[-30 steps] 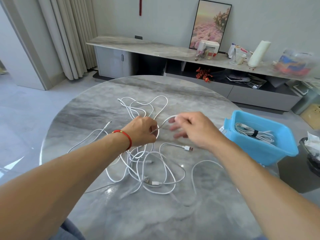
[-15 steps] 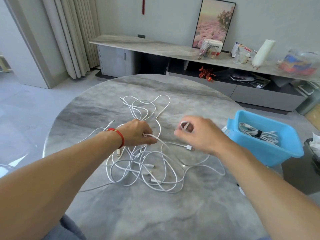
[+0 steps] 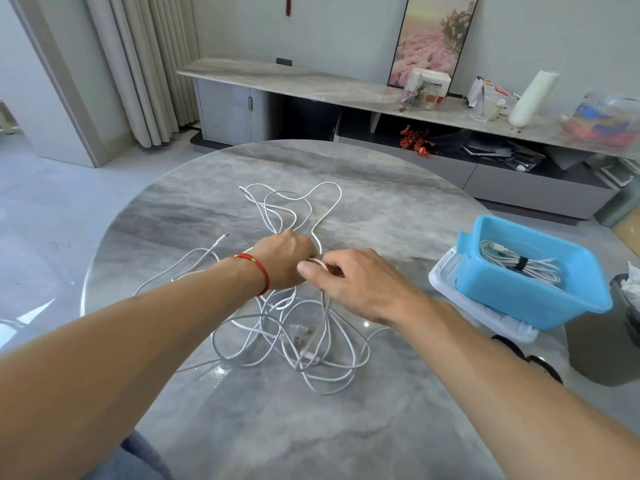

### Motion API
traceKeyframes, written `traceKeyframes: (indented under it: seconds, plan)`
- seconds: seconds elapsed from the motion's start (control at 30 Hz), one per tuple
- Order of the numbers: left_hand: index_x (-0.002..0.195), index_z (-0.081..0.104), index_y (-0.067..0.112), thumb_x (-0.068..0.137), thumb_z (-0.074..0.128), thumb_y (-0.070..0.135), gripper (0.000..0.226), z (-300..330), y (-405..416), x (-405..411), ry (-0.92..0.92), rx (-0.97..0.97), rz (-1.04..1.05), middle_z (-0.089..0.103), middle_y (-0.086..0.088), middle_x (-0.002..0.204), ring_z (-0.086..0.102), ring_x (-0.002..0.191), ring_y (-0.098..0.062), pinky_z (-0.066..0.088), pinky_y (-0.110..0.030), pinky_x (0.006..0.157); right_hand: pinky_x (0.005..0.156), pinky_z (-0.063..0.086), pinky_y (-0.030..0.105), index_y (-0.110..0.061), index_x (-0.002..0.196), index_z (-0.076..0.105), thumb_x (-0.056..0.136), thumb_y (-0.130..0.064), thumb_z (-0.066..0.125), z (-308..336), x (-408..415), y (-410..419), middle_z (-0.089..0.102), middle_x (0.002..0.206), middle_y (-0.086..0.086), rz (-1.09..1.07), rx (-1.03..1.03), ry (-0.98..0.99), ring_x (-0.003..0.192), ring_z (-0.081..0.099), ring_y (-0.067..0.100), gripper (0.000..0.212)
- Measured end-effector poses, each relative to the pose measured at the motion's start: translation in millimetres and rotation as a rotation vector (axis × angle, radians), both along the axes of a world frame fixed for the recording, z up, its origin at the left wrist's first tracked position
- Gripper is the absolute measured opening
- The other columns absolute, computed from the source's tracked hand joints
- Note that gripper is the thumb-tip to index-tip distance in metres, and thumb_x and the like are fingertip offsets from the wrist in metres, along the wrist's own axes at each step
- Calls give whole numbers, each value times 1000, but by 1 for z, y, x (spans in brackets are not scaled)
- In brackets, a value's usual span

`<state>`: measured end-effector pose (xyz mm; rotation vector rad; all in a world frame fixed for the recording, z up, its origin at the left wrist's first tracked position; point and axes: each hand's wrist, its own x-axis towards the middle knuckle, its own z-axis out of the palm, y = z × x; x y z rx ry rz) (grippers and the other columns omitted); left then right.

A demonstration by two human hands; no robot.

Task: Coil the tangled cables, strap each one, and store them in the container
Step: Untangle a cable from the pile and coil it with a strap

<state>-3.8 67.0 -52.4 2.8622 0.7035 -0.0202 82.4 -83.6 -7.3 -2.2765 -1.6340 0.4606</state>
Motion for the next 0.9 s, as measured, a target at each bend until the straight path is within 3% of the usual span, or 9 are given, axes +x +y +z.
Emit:
traceKeyframes:
  seconds: [0.1,0.23,0.37,0.5,0.57,0.63,0.73,0.83,0.9]
  plan:
    - [78,55,20,91,55,34,19,-2,1,-1,-114,-56,16,67,-14,93,62,92,-36,46,-35,72,86,50,44,-10,79,68,105,-34,45,3,7,8,73,85,8,-4,203,-130,91,65,33,42]
    - [104,64,19,90,61,24,16,-8,12,-11,-137,-135,-18,66,-7,104,55,106,-27,43,-34,90,67,47,23,-12,62,69,98,-16,55,21,32,-3,67,60,-12,-241,707,118,66,64,2,38]
    - [116,67,23,89,65,21,27,-9,15,-16,-187,-237,-93,64,-4,115,51,114,-20,31,-20,96,86,60,42,-16,47,56,89,-5,52,29,41,-7,77,83,7,-409,861,788,84,73,23,43]
    - [100,75,22,90,71,35,17,-6,12,-16,-262,-244,-102,68,3,110,55,108,-14,35,-21,99,69,61,35,-18,54,45,93,-13,48,37,49,-10,74,77,14,-561,974,1349,72,73,27,40]
    - [85,78,26,87,72,46,22,2,11,-15,-305,-318,-65,72,8,98,61,95,-7,44,-23,90,53,51,27,-19,56,45,96,-21,52,35,56,-15,62,57,5,-662,948,1183,50,61,21,40]
    - [74,79,30,84,68,60,34,10,7,-15,-295,-387,-26,74,6,81,63,75,-4,48,-19,73,48,38,27,-16,64,51,97,-28,58,28,63,-19,50,48,-3,-600,810,732,42,45,15,36]
    - [64,73,18,90,62,57,49,18,-4,-10,-205,-272,-59,70,-2,64,63,63,-15,48,-26,65,58,42,30,-19,74,65,87,-55,69,14,54,-17,59,59,-12,-215,399,175,53,48,4,38]
    - [61,62,11,93,61,36,40,21,-12,-7,-185,-163,-71,66,-12,65,62,70,-30,48,-40,68,62,46,32,-34,87,67,73,-80,64,3,36,-10,59,66,-12,-39,65,-113,65,56,4,48]
    - [69,64,3,91,59,34,39,23,-12,-7,-200,-167,-50,67,-17,77,62,79,-35,49,-44,72,64,47,33,-32,80,65,78,-74,66,5,34,-4,58,67,-12,-46,58,-162,69,57,10,42]
